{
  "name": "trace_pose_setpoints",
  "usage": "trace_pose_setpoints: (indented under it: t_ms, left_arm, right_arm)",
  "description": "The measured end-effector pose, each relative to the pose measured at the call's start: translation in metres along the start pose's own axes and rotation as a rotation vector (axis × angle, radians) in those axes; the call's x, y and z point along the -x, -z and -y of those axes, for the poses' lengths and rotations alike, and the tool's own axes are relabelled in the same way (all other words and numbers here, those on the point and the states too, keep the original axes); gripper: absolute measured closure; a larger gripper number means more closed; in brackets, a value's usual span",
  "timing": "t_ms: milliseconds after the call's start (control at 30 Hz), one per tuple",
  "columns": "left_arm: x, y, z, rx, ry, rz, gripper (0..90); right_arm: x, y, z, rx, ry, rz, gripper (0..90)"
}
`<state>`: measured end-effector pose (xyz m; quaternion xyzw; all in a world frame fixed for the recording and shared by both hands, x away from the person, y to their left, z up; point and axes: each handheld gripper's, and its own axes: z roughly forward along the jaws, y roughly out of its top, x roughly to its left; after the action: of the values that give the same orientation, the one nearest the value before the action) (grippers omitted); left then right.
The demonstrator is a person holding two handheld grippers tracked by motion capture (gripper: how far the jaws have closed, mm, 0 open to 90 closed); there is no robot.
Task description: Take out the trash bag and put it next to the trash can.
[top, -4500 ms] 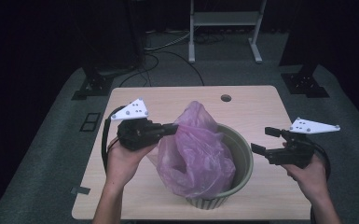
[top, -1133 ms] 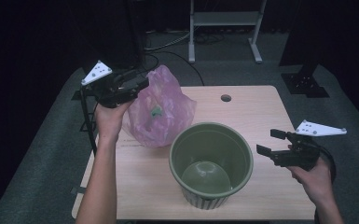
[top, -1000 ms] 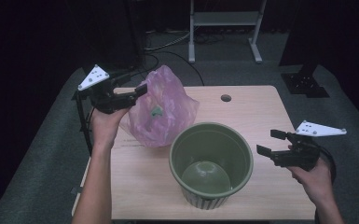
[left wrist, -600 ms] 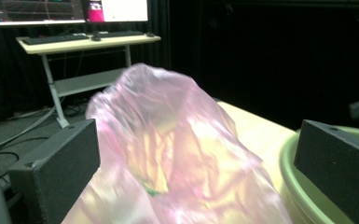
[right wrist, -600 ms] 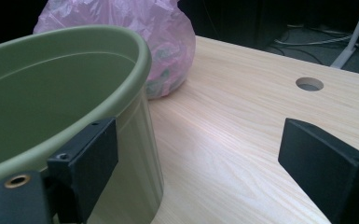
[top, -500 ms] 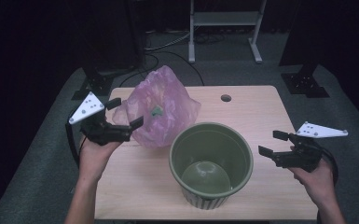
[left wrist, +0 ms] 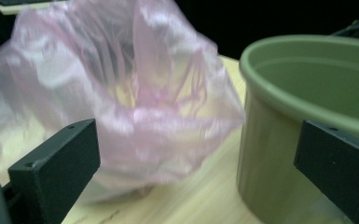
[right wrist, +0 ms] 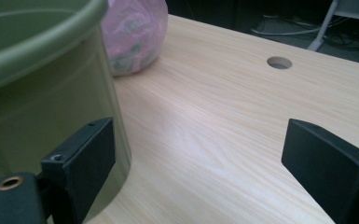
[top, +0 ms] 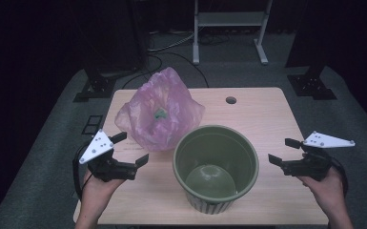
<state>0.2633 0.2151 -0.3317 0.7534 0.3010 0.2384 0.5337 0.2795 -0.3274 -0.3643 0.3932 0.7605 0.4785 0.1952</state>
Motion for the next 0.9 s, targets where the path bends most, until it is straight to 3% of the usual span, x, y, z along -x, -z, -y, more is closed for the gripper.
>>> trace_pose_setpoints:
  t_ms: [333,900]
  left_arm:
    - [0.003,-0.008,0.033,-0.085,-0.004,0.006,0.0]
    - [0.005,-0.05,0.089,-0.288,-0.018,0.02,0.0]
  right_arm:
    - [0.011,0.003,0.026,-0.049,-0.001,0.057,7.6]
    - [0.031,-0.01,0.066,-0.147,-0.011,0.112,6.3]
